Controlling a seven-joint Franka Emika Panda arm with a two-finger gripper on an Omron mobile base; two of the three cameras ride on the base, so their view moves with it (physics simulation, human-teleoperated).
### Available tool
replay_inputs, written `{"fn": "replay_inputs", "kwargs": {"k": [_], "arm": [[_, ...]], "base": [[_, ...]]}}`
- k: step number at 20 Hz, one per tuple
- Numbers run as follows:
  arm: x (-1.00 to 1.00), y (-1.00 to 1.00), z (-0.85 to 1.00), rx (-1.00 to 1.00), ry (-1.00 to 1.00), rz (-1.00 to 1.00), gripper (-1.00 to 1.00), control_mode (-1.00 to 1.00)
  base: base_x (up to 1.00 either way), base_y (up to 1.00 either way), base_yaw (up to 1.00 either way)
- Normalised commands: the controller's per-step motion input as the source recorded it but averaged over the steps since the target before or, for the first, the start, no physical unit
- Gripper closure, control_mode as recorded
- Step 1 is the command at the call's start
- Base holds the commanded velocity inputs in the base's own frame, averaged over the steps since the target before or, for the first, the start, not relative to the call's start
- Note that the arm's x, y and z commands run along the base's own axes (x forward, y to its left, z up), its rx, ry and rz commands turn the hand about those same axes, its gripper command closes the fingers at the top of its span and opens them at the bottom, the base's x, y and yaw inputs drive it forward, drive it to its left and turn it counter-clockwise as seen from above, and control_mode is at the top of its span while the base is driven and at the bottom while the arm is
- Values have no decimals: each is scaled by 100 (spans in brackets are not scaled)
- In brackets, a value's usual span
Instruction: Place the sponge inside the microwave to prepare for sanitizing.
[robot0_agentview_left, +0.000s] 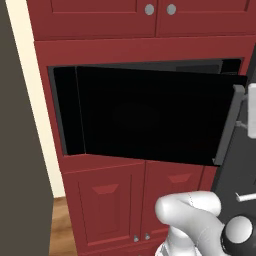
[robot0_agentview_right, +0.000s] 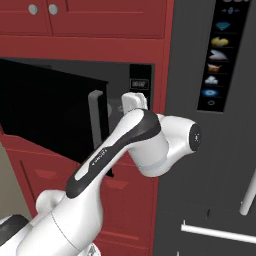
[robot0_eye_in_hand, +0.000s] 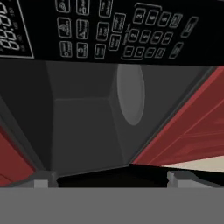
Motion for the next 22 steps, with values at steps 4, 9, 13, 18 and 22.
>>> {"fn": "replay_inputs", "kwargs": {"k": [4, 9, 13, 18, 22], "arm": [[6, 38, -6, 0, -2, 0, -100, -100], [5, 21, -1, 0, 0, 0, -100, -100], [2, 15, 0, 0, 0, 0, -100, -100], [-9, 10, 0, 1, 0, 2, -100, -100], [-49, 33, 0, 6, 1, 11, -100, -100]], "base": [[0, 0, 0], [0, 0, 0], [0, 0, 0], [0, 0, 0], [0, 0, 0]]}}
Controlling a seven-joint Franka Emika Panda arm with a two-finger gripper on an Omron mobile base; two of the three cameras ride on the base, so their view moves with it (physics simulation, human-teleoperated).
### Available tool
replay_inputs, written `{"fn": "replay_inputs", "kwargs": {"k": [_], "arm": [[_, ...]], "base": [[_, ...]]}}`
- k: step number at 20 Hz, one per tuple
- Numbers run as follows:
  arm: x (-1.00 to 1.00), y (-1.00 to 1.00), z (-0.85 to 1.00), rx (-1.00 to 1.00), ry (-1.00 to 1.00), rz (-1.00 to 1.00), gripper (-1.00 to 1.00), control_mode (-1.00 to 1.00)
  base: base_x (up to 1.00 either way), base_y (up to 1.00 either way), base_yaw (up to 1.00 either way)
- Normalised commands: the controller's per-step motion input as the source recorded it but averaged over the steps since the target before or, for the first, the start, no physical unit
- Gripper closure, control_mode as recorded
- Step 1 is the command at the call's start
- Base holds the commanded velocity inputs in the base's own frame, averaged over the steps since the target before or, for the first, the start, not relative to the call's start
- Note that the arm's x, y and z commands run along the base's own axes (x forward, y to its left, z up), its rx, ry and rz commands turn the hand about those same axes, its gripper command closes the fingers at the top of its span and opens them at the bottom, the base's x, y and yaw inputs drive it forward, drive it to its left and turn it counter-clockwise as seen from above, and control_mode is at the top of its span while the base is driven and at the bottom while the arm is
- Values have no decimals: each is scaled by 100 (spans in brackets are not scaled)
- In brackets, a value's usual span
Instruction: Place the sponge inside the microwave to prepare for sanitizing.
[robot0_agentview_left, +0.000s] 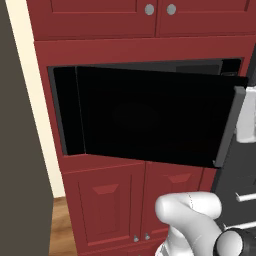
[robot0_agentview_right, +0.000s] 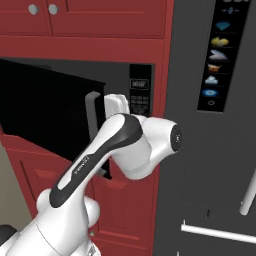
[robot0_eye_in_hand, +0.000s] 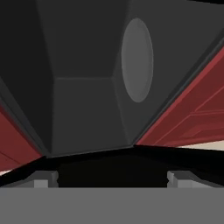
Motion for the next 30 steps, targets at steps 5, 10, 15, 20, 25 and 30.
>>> {"fn": "replay_inputs", "kwargs": {"k": [5, 10, 15, 20, 25, 30], "arm": [[-67, 44, 1, 5, 2, 12, -100, -100], [-55, 55, 4, 5, 5, 12, -100, -100], [-12, 96, -4, 0, 8, 7, -100, -100], [-10, 100, -15, 0, 8, 8, -100, -100], [-20, 100, -24, 1, 11, 7, -100, -100], [-24, 100, -30, 2, 11, 7, -100, -100]], "base": [[0, 0, 0], [0, 0, 0], [0, 0, 0], [0, 0, 0], [0, 0, 0], [0, 0, 0]]}}
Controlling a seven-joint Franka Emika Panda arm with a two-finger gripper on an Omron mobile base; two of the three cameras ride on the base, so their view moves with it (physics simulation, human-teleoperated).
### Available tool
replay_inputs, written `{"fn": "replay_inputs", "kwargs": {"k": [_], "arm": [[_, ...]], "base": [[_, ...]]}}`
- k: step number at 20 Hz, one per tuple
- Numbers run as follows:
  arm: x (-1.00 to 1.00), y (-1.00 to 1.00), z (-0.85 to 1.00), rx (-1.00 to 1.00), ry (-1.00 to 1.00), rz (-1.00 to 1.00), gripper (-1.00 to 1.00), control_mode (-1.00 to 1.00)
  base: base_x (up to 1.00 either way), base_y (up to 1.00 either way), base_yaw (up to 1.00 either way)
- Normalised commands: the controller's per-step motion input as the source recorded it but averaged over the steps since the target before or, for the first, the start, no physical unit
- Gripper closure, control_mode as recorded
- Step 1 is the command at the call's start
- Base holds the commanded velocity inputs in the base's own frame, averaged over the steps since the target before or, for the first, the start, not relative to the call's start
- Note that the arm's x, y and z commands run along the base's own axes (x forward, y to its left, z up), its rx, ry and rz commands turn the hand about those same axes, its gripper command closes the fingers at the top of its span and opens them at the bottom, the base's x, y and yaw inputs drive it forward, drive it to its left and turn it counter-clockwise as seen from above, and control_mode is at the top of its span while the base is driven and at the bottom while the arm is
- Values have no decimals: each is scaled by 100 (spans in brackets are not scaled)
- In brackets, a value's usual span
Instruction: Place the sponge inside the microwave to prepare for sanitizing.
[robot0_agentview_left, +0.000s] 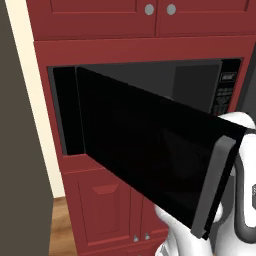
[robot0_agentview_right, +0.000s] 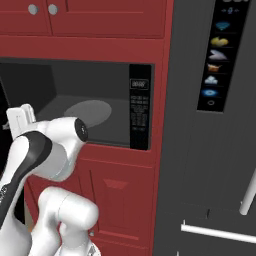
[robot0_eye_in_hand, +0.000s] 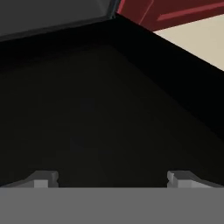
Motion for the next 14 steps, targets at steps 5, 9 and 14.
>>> {"fn": "replay_inputs", "kwargs": {"k": [5, 9, 14], "arm": [[-33, 100, -24, 4, 16, 12, -100, -100], [-22, 100, -35, 15, 26, 22, -100, -100], [-5, 100, -72, 11, 16, 17, -100, -100]], "base": [[0, 0, 0], [0, 0, 0], [0, 0, 0]]}}
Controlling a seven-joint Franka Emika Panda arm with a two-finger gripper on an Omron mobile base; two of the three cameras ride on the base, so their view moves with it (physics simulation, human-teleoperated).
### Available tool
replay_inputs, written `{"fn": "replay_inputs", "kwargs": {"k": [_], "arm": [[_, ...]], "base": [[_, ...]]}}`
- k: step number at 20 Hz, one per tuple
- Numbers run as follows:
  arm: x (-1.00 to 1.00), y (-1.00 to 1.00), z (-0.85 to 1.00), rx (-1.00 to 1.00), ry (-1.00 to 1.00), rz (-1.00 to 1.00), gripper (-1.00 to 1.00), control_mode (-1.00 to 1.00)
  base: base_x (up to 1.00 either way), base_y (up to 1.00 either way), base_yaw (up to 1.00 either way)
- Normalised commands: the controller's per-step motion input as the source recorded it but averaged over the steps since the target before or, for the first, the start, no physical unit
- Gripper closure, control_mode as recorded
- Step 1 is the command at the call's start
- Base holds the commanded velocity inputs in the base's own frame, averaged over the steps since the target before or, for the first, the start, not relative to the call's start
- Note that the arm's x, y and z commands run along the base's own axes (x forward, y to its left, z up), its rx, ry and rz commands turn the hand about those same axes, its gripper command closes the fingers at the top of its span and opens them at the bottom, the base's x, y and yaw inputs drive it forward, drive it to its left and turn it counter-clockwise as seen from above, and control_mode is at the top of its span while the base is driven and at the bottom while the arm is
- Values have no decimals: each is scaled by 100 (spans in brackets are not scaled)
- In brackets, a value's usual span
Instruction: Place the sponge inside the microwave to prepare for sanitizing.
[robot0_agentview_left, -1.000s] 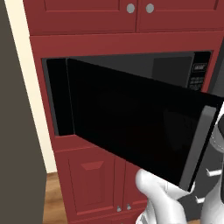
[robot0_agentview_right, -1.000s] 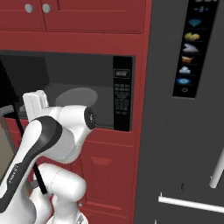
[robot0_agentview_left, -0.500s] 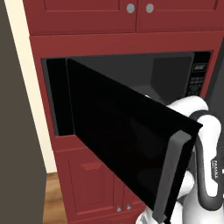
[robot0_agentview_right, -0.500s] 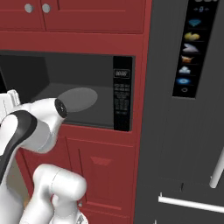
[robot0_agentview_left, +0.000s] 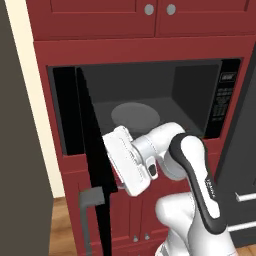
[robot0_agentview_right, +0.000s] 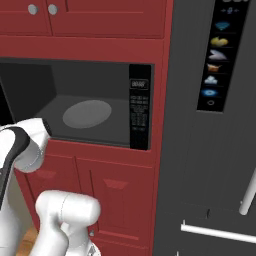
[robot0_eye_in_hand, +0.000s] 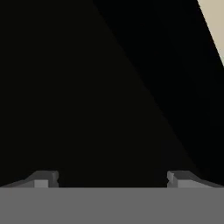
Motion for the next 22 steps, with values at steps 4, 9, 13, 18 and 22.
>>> {"fn": "replay_inputs", "kwargs": {"k": [4, 9, 13, 18, 22], "arm": [[0, 73, -27, 4, 1, 4, -100, -100], [-1, 3, 0, 0, -1, 0, -100, -100], [-21, -21, 0, -1, -3, 0, -100, -100], [-16, -80, 52, -17, -11, 0, -100, -100], [-7, -79, 95, -26, -28, 1, -100, -100]], "base": [[0, 0, 0], [0, 0, 0], [0, 0, 0], [0, 0, 0], [0, 0, 0]]}}
